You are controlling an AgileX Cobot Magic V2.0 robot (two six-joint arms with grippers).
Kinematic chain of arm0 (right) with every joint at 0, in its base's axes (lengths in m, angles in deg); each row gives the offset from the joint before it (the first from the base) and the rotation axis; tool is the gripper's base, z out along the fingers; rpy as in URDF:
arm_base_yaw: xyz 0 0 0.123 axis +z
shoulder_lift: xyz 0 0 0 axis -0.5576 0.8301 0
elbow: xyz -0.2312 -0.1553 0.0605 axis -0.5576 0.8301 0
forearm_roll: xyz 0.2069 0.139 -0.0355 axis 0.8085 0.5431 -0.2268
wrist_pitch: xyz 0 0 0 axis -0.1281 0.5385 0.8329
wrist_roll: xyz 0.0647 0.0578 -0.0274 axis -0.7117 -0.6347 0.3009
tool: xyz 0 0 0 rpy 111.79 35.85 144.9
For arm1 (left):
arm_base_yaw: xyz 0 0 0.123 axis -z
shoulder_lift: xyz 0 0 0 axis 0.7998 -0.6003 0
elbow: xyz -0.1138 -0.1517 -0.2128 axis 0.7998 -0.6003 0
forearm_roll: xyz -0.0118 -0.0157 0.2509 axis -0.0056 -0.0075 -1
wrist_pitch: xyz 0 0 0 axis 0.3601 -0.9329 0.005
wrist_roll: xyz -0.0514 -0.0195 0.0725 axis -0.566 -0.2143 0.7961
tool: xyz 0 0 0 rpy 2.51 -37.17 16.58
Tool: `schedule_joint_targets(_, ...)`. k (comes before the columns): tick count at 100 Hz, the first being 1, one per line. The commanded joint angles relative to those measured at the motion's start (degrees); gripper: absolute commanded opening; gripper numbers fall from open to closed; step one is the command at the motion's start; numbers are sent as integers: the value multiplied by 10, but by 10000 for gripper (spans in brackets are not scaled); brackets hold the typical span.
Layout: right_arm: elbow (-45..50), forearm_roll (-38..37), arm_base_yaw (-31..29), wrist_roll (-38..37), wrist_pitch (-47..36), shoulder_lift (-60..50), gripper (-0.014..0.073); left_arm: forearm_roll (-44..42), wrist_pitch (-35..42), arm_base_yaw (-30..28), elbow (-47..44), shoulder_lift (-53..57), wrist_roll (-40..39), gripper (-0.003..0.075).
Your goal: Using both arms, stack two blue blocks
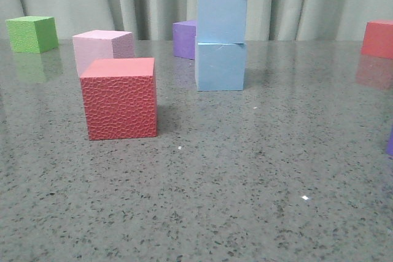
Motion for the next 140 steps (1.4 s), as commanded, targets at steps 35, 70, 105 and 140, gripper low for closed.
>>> schedule_joint_targets(35, -13, -8, -2, 4, -43, 6, -69, 5, 43, -1, -14, 20, 0, -19)
schedule_joint_targets(70, -13, -8, -2, 4, -43, 6, -69, 5, 43, -1, -14, 20, 0, -19)
schedule_joint_targets(105, -13, -8, -2, 4, -43, 6, -69, 5, 43, -1, -14, 20, 0, -19)
schedule_joint_targets(140, 18, -15, -32, 4, -109, 6, -69, 5, 43, -1, -14, 20, 0, -19)
